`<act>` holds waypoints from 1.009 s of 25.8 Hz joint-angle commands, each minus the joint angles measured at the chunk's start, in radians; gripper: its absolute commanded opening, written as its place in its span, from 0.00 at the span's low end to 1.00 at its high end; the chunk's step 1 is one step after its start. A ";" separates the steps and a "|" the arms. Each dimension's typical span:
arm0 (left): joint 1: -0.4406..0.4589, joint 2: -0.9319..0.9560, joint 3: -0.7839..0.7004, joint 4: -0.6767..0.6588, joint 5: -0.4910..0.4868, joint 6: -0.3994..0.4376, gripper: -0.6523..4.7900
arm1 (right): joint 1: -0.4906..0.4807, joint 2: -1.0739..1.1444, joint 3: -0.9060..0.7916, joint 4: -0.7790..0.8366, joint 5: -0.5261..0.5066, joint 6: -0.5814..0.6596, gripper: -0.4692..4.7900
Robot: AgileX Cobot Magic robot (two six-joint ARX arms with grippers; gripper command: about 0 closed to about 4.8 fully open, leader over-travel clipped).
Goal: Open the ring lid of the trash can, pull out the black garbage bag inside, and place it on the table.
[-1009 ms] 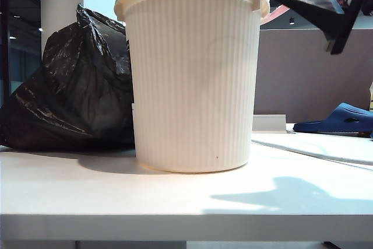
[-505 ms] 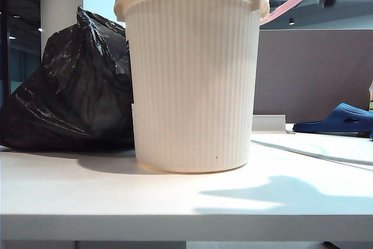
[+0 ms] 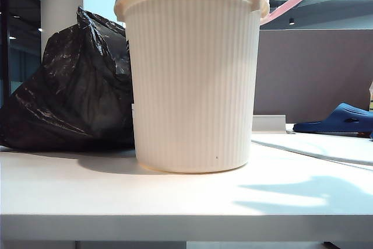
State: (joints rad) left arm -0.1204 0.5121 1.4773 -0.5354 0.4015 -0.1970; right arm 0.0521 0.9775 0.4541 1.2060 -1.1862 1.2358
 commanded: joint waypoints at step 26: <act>0.002 -0.225 -0.584 0.082 0.022 0.092 0.49 | -0.175 -0.194 0.257 -0.708 0.172 -0.456 0.67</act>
State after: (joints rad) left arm -0.1200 0.2871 0.9028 -0.4801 0.4191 -0.1116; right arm -0.1234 0.7944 0.6945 0.5652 -1.0351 0.8433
